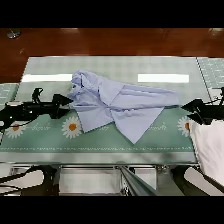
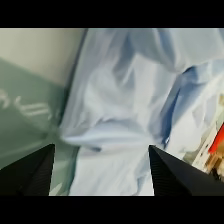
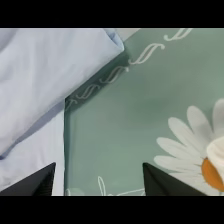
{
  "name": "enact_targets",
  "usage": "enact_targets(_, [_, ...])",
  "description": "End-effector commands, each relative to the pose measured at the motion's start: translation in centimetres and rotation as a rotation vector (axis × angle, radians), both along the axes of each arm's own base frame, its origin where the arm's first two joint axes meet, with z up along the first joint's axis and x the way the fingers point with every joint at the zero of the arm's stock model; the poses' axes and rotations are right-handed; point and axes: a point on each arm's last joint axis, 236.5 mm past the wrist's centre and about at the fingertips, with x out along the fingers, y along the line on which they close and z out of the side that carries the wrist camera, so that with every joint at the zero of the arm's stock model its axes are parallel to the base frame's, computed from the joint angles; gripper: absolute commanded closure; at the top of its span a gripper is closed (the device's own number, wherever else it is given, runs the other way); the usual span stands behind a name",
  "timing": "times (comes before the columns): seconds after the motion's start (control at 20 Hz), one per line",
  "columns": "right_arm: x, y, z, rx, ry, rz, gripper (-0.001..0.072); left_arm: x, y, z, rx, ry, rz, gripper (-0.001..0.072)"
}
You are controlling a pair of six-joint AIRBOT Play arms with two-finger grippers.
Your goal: Fold the shirts.
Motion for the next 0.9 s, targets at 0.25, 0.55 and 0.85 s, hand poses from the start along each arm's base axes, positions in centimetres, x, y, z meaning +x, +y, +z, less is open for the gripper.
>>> enact_targets(0.25, [0.0, 0.1, -0.1, -0.001, -0.007, -0.002, 0.0088, 2.7, -1.0, -0.1, 0.096, -0.077, 0.040, 0.0492])
enact_targets(0.55, [0.3, -1.2, -0.6, -0.046, -0.008, -0.041, 0.0089, 4.3, -1.7, 2.3, 0.091, -0.159, -0.024, 0.0686])
enact_targets(0.85, [2.0, -1.6, -3.5, 0.054, 0.054, -0.145, 0.0089, 4.2, -2.0, 2.5, 0.082, -0.161, -0.033, 0.0686])
